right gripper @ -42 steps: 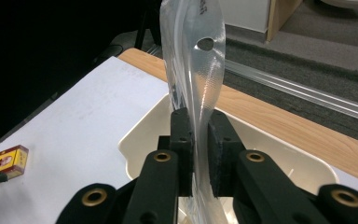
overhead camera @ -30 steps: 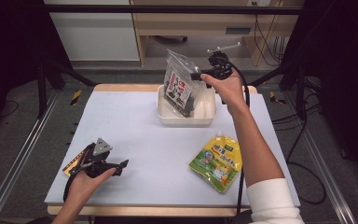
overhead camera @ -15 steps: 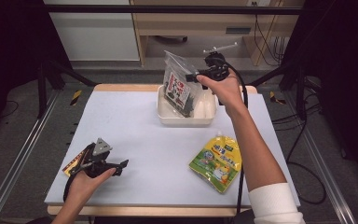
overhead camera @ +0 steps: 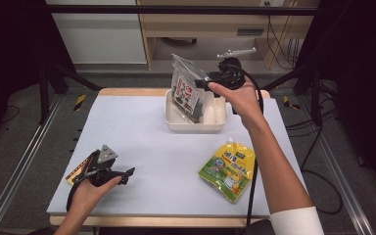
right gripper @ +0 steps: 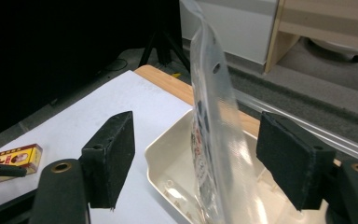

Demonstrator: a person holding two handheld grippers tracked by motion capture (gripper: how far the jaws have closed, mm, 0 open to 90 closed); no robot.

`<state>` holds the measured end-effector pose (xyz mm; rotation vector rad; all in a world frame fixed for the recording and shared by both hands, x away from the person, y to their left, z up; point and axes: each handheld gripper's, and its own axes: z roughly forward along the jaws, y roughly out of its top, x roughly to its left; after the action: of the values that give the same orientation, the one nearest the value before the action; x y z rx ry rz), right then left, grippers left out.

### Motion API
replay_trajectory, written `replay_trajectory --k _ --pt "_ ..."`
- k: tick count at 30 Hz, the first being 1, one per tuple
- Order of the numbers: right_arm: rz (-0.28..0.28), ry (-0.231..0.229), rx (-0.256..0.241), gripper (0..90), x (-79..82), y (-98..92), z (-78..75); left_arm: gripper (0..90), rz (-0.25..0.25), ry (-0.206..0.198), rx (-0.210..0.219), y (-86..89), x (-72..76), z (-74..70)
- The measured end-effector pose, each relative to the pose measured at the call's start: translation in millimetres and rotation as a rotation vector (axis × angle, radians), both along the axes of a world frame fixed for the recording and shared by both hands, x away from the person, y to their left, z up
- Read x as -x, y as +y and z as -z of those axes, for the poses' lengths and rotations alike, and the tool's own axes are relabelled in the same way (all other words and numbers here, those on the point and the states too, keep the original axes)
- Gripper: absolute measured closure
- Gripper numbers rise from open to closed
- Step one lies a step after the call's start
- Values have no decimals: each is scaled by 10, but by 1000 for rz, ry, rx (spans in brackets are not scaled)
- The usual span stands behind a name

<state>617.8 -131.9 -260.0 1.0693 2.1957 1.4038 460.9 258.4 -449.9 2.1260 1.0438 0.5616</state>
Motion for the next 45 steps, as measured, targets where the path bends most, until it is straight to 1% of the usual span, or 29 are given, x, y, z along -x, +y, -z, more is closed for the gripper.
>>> replay_trajectory --k 2,4,6,11,14,21,26,27,29,32,36,38,42,45 --pt "7 -19 6 264 51 -51 -35 92 0 -1 -1 2 0 0" --pt "24 -45 -7 259 127 -114 -64 92 -2 1 3 1 0 2" --pt "33 -56 -4 246 200 -183 -74 92 -1 1 2 0 0 1" --pt "79 -95 25 211 421 -354 -31 92 1 0 2 -6 2 2" --pt "102 -100 19 191 551 -451 32 92 1 0 1 -7 1 2" --pt "143 -90 -8 173 769 -662 240 92 0 1 1 -4 1 4" --pt "183 -81 -8 179 877 -803 425 92 0 4 4 1 -4 10" --pt "190 -78 1 181 897 -827 458 92 2 6 1 4 -4 8" --pt "211 -87 10 192 943 -866 521 92 1 5 7 1 -4 11" --pt "231 -84 -6 226 1011 -919 609 92 3 10 7 8 -4 11" --pt "262 -85 -7 249 1100 -958 743 92 1 9 12 17 0 10" --pt "276 -78 -2 257 1133 -978 820 92 -2 10 19 20 1 11" --pt "308 -64 -6 272 1198 -1037 958 92 -3 12 13 32 -3 9" --pt "333 -58 -21 290 1237 -1104 1061 92 -5 13 10 32 -3 9"
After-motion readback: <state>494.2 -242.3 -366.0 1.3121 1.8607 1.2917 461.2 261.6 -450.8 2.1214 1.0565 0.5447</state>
